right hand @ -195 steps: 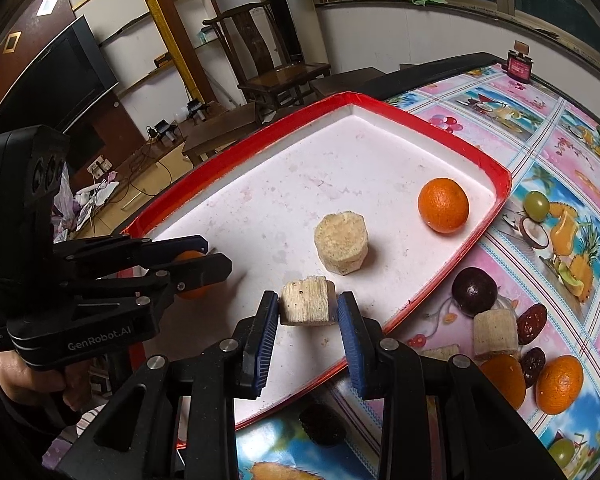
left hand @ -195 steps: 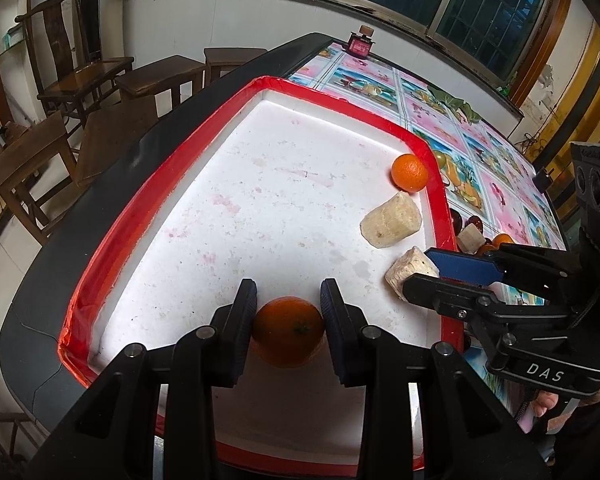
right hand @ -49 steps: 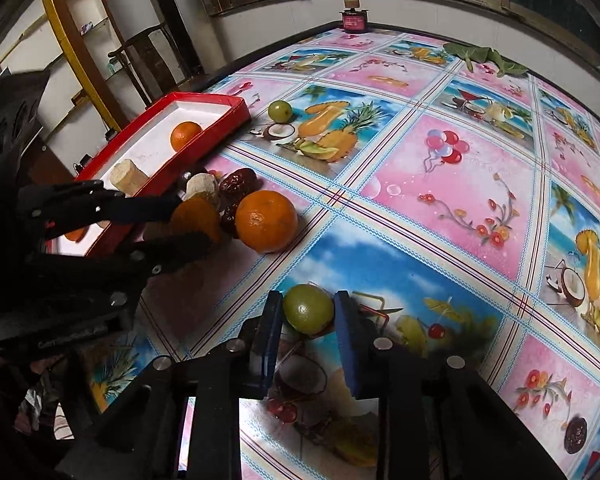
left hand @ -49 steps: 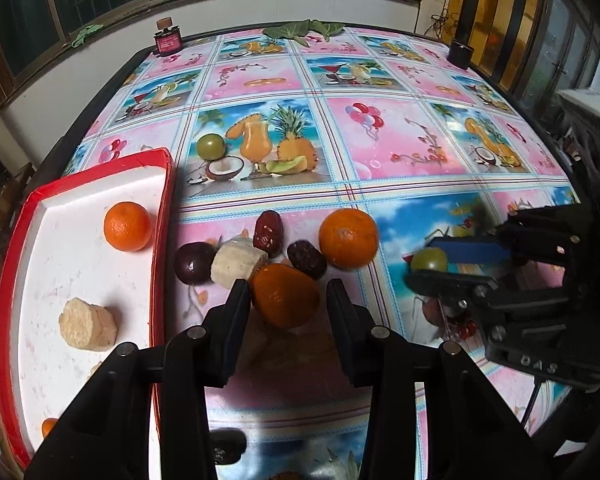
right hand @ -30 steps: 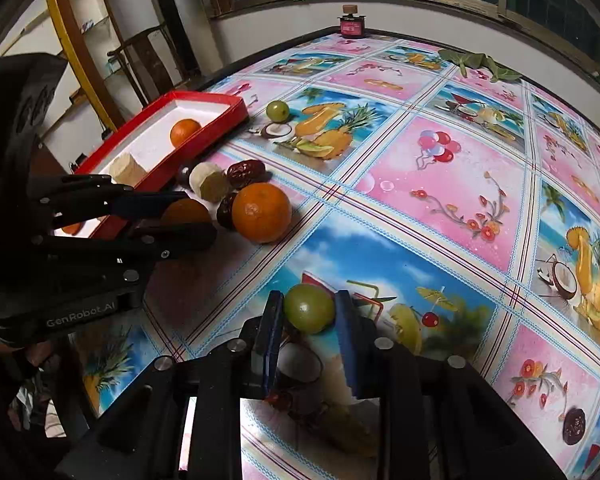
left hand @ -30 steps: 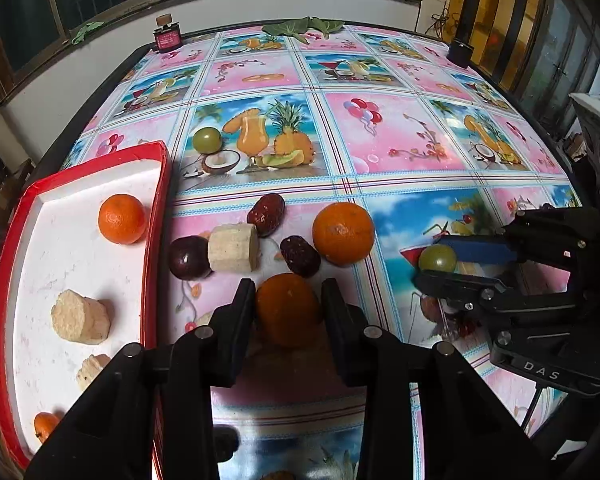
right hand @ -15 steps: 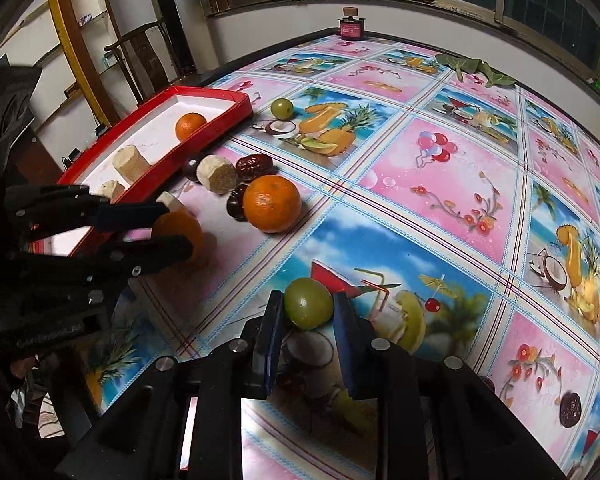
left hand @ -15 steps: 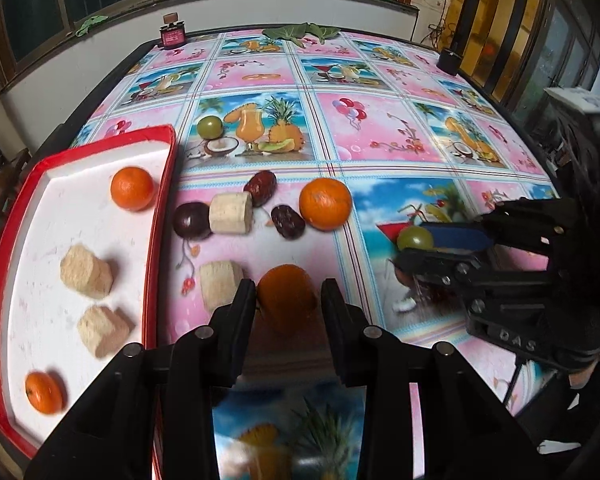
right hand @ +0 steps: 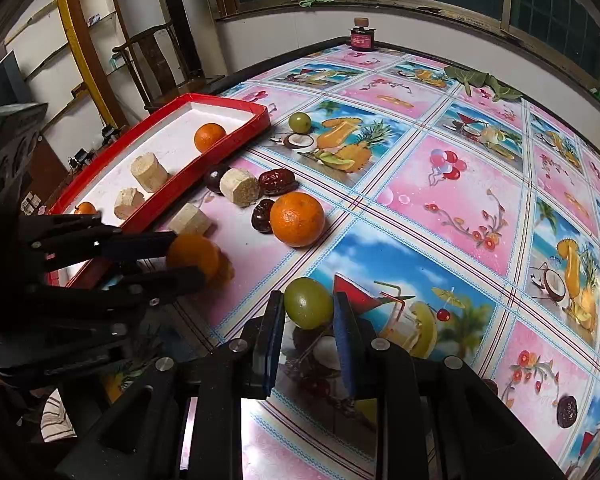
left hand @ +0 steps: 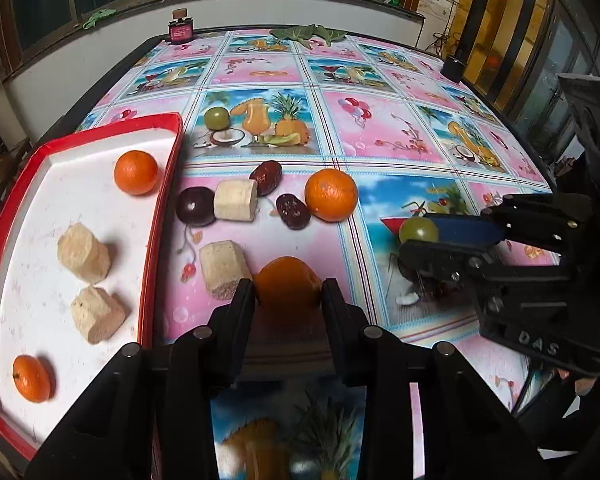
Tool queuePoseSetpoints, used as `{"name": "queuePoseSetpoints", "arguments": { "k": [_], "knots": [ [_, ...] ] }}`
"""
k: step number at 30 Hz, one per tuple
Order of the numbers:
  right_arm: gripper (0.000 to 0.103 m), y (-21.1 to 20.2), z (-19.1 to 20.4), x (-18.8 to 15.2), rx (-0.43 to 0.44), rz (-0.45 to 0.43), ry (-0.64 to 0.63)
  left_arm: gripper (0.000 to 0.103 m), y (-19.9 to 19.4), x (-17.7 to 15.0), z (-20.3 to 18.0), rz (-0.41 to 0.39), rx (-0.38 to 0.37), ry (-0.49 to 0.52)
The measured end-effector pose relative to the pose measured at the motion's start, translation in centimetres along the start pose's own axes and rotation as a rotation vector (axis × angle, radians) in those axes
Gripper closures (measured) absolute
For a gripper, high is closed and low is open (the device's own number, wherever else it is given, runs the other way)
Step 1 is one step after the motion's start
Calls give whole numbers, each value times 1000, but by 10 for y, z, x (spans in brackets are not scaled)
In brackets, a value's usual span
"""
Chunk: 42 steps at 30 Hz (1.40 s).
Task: Organize fruits
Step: 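Lift and carry the orange and green fruit over the white tray with both tools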
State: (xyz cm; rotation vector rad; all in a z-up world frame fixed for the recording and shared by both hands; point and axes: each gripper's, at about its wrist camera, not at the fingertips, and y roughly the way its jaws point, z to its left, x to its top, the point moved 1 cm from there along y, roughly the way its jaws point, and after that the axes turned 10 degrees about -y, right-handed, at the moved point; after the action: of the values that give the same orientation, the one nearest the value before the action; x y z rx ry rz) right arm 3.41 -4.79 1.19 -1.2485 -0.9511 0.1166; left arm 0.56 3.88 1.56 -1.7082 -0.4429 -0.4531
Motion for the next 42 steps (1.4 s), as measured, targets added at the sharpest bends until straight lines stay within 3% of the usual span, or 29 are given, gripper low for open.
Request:
{"name": "queuePoseSetpoints", "arguments": {
  "k": [17,28,42],
  "knots": [
    [79,-12,11,9,-6,-26,-7,72,-26,-4,15,-43,-88,-64],
    [79,-22,36,21,33,-59,-42,72,-68,-8,51,-79,-66,-111],
    [79,-19,78,49,109,-94,-111,72,-108,-18,124,-148,29,-242]
  ]
}}
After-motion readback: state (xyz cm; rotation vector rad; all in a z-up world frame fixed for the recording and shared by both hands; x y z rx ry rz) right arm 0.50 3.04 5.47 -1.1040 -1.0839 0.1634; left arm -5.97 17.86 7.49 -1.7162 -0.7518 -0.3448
